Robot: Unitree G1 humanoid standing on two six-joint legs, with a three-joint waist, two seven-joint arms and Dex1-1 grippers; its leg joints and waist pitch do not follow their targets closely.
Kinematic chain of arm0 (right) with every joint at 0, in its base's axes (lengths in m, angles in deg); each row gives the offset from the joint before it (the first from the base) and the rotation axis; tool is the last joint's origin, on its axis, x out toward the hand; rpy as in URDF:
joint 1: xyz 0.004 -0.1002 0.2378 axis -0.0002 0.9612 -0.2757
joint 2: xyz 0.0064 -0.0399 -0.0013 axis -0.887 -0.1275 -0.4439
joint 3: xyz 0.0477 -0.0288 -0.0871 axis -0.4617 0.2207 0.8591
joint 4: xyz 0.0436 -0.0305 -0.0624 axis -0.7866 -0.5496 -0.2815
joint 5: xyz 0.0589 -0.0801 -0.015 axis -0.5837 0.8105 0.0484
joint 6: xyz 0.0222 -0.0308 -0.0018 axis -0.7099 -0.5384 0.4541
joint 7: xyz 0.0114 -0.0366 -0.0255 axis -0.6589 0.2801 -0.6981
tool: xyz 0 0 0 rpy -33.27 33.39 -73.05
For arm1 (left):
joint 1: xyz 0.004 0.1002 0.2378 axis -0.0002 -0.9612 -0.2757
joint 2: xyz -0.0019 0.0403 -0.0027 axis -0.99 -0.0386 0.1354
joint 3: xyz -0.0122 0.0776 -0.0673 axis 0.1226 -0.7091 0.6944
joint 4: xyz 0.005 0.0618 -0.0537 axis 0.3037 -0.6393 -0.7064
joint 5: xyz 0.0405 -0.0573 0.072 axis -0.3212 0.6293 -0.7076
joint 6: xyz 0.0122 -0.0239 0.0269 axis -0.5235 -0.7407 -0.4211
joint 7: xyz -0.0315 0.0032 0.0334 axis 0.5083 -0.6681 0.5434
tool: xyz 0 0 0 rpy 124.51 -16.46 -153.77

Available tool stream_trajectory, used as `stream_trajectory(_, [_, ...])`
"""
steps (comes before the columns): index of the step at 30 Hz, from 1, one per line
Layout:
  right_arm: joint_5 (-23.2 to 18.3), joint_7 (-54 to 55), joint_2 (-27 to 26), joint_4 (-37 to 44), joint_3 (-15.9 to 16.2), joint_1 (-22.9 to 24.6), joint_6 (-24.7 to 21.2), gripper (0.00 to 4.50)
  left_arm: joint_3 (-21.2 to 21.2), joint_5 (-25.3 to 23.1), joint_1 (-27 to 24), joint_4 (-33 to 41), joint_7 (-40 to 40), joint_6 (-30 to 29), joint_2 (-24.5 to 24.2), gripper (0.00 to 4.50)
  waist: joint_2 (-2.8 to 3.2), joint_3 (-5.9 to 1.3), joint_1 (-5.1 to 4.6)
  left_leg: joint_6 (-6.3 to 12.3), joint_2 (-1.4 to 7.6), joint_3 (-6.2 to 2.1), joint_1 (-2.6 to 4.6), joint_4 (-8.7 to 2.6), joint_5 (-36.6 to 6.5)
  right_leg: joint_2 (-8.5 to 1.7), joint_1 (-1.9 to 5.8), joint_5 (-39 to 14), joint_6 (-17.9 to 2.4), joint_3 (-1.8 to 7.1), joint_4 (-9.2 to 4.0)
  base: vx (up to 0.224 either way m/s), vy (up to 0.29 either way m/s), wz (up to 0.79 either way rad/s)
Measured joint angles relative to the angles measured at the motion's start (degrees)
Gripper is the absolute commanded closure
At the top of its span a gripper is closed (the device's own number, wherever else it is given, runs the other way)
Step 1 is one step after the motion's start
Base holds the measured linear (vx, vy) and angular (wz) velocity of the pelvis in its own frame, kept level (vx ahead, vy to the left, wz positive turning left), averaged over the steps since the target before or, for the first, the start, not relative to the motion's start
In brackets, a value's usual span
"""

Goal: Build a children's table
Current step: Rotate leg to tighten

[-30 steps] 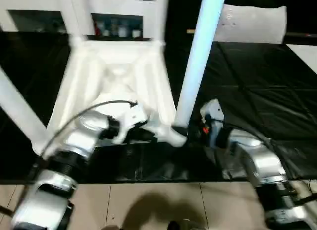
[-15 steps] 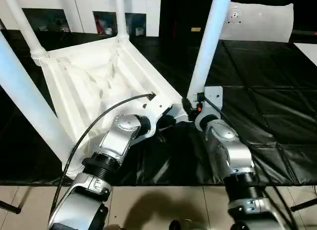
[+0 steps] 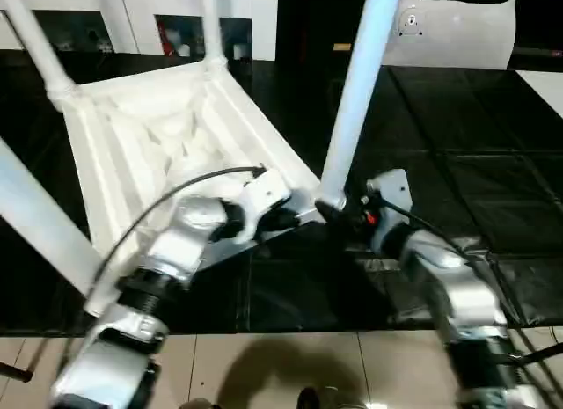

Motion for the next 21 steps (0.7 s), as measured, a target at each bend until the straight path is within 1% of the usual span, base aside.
stream_trajectory(1, [-0.35, -1.97, 1.17, 0.31, -0.02, -0.05, 0.00, 0.33, -0.39, 0.33, 0.01, -0.19, 2.40, 1.06, -1.18, 4.50, 0.00, 0.00, 0.37, 0.00, 0.00, 0.00, 0.03, 0.03, 0.00, -0.01, 0.04, 0.00, 0.00, 0.00, 0.02, 0.000, 0.000, 0.00])
stream_trajectory(2, [-0.95, -3.68, 1.98, 0.52, 0.09, -0.08, 0.00, 0.19, -0.84, 0.60, 0.07, -0.52, 4.52, 2.53, -2.14, 4.50, 0.00, 0.00, 0.78, -0.01, 0.00, 0.00, 0.03, 0.06, 0.00, -0.01, 0.04, 0.00, -0.01, 0.00, 0.03, 0.000, 0.000, 0.00])
stream_trajectory(4, [-1.65, -6.30, 3.25, 0.53, 0.18, -0.07, 0.00, 0.11, -1.33, 1.13, 0.15, -1.27, 8.17, 4.78, -3.17, 4.50, 0.00, 0.00, 1.50, -0.01, -0.02, 0.01, 0.06, 0.13, 0.00, -0.06, 0.11, 0.00, -0.01, 0.00, 0.03, 0.000, 0.000, 0.00])
stream_trajectory(5, [-1.90, -7.45, 3.76, 0.66, 0.23, -0.03, -0.02, 0.05, -1.37, 1.39, 0.25, -1.73, 9.53, 5.58, -3.47, 4.50, 0.00, 0.00, 1.66, -0.01, -0.02, 0.02, 0.05, 0.17, 0.00, -0.07, 0.12, 0.01, -0.02, 0.01, 0.03, 0.000, 0.000, 0.00])
stream_trajectory(8, [-2.48, -10.03, 5.31, 2.37, 0.53, 0.44, -0.25, 0.05, -1.80, 1.59, 1.19, -3.56, 11.89, 7.54, -4.19, 4.50, -0.01, -0.01, 1.81, 0.01, -0.03, 0.03, 0.04, 0.24, -0.02, -0.09, 0.14, 0.02, -0.04, 0.03, 0.05, 0.000, 0.000, 0.00])
stream_trajectory(10, [-3.52, -11.38, 6.20, 3.28, 1.12, 1.02, -0.29, 0.05, -2.37, 1.57, 2.59, -5.24, 12.24, 8.18, -4.64, 4.50, -0.05, -0.03, 1.78, 0.00, -0.01, 0.03, 0.10, 0.27, -0.01, -0.08, 0.16, 0.02, -0.04, 0.02, 0.15, 0.000, 0.000, 0.00])
stream_trajectory(13, [-4.02, -12.59, 6.23, 3.86, 2.26, 1.74, -0.32, 0.05, -2.36, 1.58, 3.10, -6.51, 12.06, 8.31, -4.64, 4.50, -0.04, -0.02, 1.73, -0.02, 0.01, 0.02, 0.23, 0.28, 0.01, -0.07, 0.21, 0.07, -0.11, 0.01, 0.25, 0.000, 0.000, 0.00])
stream_trajectory(14, [-4.15, -12.97, 6.17, 3.86, 2.40, 1.74, -0.32, 0.01, -2.41, 1.55, 3.33, -6.92, 12.06, 8.30, -4.62, 4.23, -0.04, -0.02, 1.74, -0.06, 0.01, 0.02, 0.26, 0.28, 0.02, -0.07, 0.22, 0.11, -0.16, 0.00, 0.25, 0.000, 0.000, 0.00])
stream_trajectory(15, [-4.22, -13.14, 6.13, 3.86, 2.41, 1.73, -0.30, 0.00, -2.48, 1.41, 3.62, -7.30, 12.06, 8.30, -4.62, 4.06, -0.05, -0.02, 1.76, -0.11, 0.02, 0.02, 0.29, 0.28, 0.05, -0.06, 0.24, 0.14, -0.17, -0.01, 0.25, 0.000, 0.000, 0.00])
stream_trajectory(17, [-4.22, -13.56, 6.13, 3.81, 2.41, 1.71, -0.25, 0.00, -3.31, -0.14, 4.04, -8.26, 12.07, 8.38, -4.96, 4.06, -0.05, -0.02, 1.70, -0.15, 0.01, 0.03, 0.37, 0.29, 0.07, -0.06, 0.30, 0.16, -0.17, 0.01, 0.24, 0.000, 0.000, 0.00])
stream_trajectory(18, [-4.22, -13.81, 6.15, 3.73, 2.39, 1.72, -0.24, 0.00, -3.42, -0.62, 4.05, -8.62, 11.98, 8.53, -5.08, 3.86, -0.06, -0.01, 1.60, -0.16, 0.00, 0.03, 0.35, 0.30, 0.07, -0.06, 0.29, 0.15, -0.12, 0.01, 0.24, 0.000, 0.000, 0.00])
stream_trajectory(21, [-4.26, -14.04, 6.16, 3.67, 2.43, 1.69, -0.24, 0.00, -3.77, -1.30, 4.67, -9.26, 11.82, 9.08, -5.05, 3.86, -0.05, -0.02, 1.62, -0.16, 0.00, 0.02, 0.35, 0.30, 0.08, -0.06, 0.30, 0.17, -0.15, 0.01, 0.23, 0.000, 0.000, 0.00])
